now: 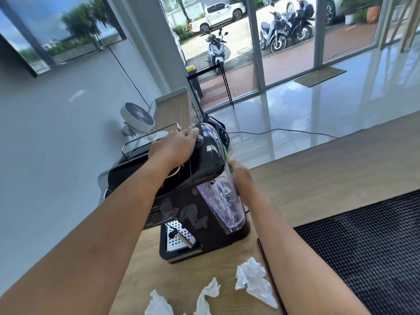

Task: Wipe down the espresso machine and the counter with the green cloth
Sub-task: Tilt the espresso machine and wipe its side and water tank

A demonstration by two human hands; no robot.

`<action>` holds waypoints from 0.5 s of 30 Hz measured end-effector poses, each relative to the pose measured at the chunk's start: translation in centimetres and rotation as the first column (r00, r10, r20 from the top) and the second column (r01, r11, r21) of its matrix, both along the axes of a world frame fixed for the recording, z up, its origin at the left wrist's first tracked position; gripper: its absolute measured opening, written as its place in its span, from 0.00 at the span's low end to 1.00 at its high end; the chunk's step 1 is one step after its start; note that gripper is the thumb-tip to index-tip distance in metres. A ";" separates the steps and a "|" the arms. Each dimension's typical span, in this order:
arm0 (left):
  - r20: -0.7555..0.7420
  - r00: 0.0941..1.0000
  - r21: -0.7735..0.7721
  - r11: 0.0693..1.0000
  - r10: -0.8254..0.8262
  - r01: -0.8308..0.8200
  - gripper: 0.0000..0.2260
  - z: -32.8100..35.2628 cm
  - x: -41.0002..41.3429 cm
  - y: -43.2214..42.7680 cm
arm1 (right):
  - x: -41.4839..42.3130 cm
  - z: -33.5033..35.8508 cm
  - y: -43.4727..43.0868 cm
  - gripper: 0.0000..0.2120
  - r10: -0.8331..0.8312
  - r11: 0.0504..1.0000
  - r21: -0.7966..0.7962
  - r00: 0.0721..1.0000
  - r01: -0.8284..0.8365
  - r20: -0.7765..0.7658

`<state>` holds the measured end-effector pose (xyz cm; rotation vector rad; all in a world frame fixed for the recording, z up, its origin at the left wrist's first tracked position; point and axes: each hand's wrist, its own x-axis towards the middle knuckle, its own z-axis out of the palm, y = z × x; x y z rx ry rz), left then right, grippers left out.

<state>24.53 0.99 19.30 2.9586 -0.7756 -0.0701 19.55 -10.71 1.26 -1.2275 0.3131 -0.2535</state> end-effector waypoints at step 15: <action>-0.017 1.000 -0.012 1.000 0.002 -0.003 0.23 0.0 -0.1 0.0 | -3.8 7.2 1.9 0.20 -0.127 0.987 0.114 0.981 0.111 0.148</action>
